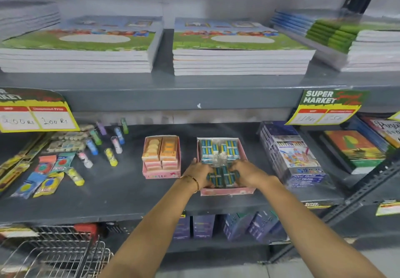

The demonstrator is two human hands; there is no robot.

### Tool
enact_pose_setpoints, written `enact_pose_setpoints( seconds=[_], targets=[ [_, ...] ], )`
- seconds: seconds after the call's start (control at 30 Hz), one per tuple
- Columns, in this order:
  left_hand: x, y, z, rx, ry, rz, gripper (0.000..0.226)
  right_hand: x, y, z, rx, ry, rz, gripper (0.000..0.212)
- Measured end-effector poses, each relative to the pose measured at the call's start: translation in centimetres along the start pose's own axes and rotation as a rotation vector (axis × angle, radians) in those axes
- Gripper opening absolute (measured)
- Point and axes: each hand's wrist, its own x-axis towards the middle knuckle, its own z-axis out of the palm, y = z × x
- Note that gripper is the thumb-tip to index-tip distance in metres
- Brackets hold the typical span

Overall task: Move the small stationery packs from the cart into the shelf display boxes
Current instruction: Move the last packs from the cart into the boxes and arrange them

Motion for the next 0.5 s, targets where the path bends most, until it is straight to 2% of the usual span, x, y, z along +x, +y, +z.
enact_pose_setpoints(
  seconds=[0.1, 0.2, 0.27, 0.33, 0.43, 0.5],
  targets=[
    [-0.7, 0.2, -0.5, -0.086, 0.034, 0.006, 0.053, -0.1, -0.7, -0.5, -0.006, -0.006, 0.026, 0.041],
    [-2.0, -0.6, -1.8, -0.342, 0.310, -0.046, 0.056, 0.2, -3.3, -1.4, 0.013, 0.151, -0.010, 0.035],
    [-3.1, -2.7, -3.0, -0.397, 0.541, -0.180, 0.048, 0.9, -6.2, -1.9, 0.046, 0.256, -0.087, 0.036],
    [-4.5, -5.6, -4.0, -0.366, 0.644, -0.377, 0.038, 1.6, -9.4, -1.9, 0.093, 0.301, -0.190, 0.040],
    [-6.4, -9.9, -4.2, -0.299, 0.604, -0.486, 0.051, 2.8, -13.5, -1.1, 0.086, 0.309, -0.335, 0.045],
    [-6.9, -11.5, -3.9, -0.291, 0.536, -0.528, 0.049, 3.8, -15.1, -0.3, 0.019, 0.274, -0.373, 0.049]
  ],
)
